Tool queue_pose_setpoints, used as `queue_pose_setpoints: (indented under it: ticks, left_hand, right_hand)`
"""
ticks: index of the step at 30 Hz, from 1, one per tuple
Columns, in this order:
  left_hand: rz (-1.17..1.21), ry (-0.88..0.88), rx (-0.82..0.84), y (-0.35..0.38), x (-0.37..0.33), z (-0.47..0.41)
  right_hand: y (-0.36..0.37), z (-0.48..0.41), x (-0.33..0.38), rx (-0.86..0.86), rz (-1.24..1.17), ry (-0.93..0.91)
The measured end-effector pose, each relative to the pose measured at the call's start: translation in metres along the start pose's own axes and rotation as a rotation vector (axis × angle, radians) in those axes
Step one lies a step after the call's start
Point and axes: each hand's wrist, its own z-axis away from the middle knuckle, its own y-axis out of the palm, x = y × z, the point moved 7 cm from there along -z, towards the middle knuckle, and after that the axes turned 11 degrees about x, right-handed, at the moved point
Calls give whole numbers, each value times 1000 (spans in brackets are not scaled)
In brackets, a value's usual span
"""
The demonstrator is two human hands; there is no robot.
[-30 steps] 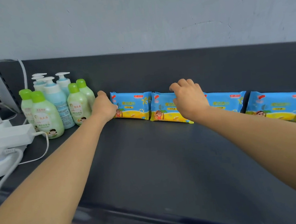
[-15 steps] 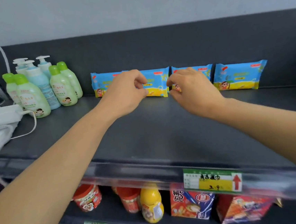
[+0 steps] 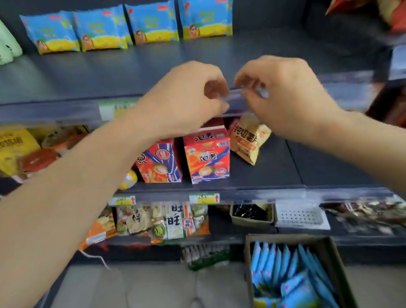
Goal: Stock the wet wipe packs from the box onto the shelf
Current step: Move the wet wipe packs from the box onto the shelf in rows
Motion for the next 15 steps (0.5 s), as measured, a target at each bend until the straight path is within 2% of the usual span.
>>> queue_pose_setpoints:
  ticks: [3,7,11,15]
  left_hand:
    - [55,6,165,84,-47,7]
    - [126,-107,425,197,-72,12]
    - [188,-206,619,291,-71,18]
    - [198,-296,781,372,-51,27]
  right_hand:
    - [12,85,-36,103,-36,65]
    - [72,175,-98,436,-36,277]
    - [131,245,-147,753,-26,467]
    - [174,299,-169,974,37,508]
